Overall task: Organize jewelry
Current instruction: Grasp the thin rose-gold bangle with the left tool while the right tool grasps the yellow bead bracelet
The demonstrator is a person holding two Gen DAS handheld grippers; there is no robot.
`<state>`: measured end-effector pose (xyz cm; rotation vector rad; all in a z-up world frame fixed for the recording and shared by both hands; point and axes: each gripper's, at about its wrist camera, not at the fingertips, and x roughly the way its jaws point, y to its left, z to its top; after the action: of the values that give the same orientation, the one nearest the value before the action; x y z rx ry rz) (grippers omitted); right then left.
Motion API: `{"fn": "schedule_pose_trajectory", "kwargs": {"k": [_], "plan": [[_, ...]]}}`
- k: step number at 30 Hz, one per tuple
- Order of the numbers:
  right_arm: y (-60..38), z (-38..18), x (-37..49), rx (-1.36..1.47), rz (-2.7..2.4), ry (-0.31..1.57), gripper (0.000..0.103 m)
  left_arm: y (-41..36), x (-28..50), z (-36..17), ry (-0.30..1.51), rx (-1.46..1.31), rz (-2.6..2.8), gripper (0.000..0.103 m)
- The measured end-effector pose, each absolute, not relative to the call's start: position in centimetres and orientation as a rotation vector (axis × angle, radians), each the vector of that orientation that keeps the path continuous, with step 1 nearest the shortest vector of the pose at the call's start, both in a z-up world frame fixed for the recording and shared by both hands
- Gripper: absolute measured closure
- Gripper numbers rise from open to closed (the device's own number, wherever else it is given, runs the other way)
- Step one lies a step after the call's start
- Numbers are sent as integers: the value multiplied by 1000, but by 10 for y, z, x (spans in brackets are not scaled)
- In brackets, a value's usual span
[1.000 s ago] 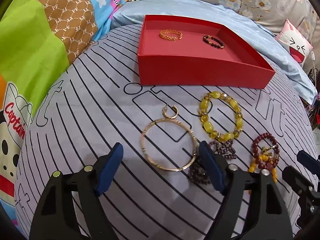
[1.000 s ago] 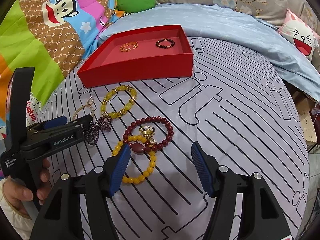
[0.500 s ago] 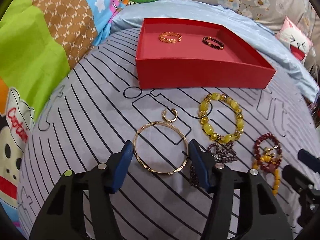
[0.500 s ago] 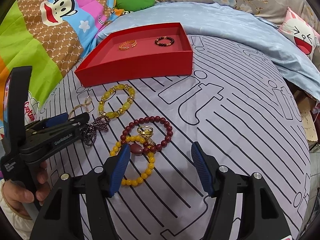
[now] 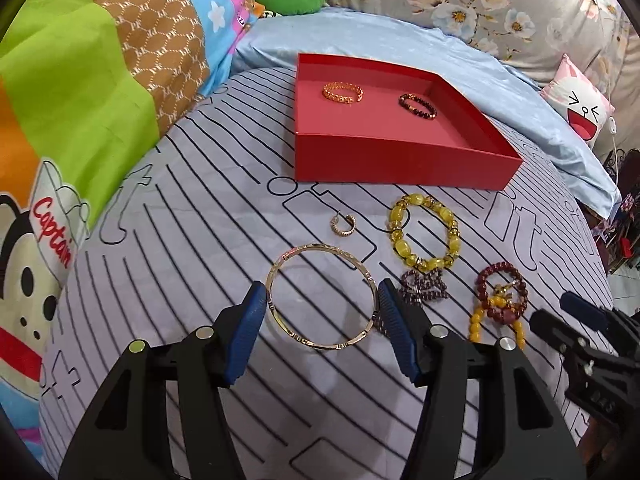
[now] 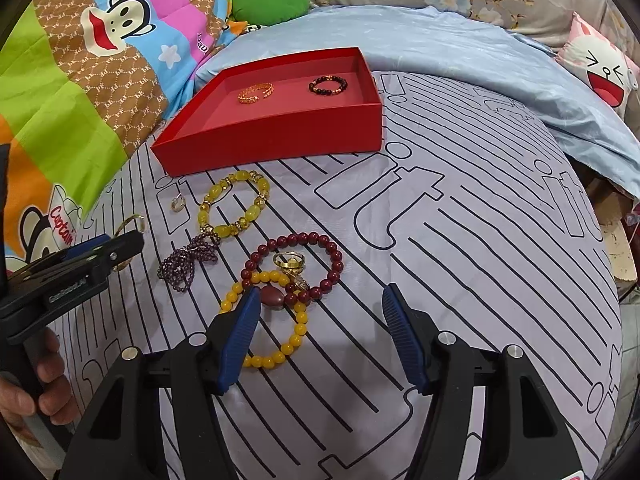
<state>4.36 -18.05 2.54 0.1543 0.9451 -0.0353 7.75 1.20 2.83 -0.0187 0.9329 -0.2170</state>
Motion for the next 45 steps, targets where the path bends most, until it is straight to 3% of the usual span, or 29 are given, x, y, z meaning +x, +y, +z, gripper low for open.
{"fn": "schedule_pose_trajectory", "kwargs": {"k": [11, 34, 45], "plan": [[-167, 31, 79, 142, 8, 919, 44, 12, 70, 28, 941, -23, -229, 48], [-132, 1, 146, 46, 48, 967, 94, 15, 89, 20, 962, -38, -221, 48], [-145, 29, 131, 113, 61, 922, 94, 15, 91, 30, 954, -47, -229, 48]]}}
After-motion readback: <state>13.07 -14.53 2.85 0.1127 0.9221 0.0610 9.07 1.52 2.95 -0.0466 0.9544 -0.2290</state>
